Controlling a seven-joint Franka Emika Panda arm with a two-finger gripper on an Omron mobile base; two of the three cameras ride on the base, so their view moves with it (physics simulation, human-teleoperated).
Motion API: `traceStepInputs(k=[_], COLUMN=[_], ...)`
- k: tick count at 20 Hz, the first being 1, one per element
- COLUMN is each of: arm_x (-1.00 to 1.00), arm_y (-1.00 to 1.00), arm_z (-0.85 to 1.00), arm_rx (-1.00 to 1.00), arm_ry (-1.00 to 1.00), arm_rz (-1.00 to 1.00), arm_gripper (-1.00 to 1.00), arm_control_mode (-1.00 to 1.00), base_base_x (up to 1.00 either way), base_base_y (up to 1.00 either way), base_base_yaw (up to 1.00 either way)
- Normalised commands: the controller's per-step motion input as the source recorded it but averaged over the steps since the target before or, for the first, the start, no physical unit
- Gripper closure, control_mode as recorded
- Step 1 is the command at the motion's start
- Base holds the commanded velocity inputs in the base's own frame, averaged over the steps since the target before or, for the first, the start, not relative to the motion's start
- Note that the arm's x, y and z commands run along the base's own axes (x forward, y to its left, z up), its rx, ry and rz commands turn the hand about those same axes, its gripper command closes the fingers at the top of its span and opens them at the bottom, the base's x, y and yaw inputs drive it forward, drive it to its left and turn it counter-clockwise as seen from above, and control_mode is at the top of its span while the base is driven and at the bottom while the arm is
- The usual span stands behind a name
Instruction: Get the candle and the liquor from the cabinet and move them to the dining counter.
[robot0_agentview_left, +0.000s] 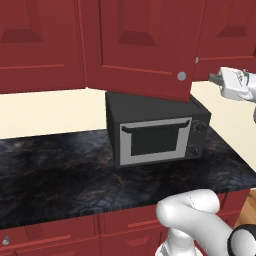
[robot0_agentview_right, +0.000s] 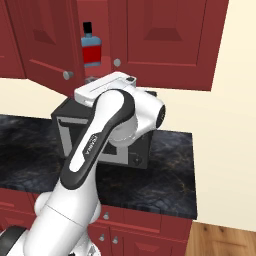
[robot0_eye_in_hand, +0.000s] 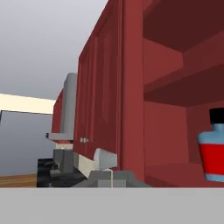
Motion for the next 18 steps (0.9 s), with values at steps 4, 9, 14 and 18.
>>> traceStepInputs(k=[4, 9, 14, 18], arm_x=[0.33, 0.41, 0.04, 0.00], arm_y=[-0.08, -0.01, 0.00, 0.12], arm_z=[0.00, 0.00, 0.00, 0.00], arm_rx=[0.00, 0.00, 0.00, -0.01], arm_ry=[0.15, 0.12, 0.00, -0.02], arm_rz=[0.00, 0.00, 0.07, 0.15], arm_gripper=[1.00, 1.00, 1.00, 1.00], arm_control_mode=[-1.00, -1.00, -1.00, -1.00], base_base_x=[0.00, 0.00, 0.00, 0.00], base_base_y=[0.00, 0.00, 0.00, 0.00], base_base_yaw=[0.00, 0.00, 0.00, 0.00])
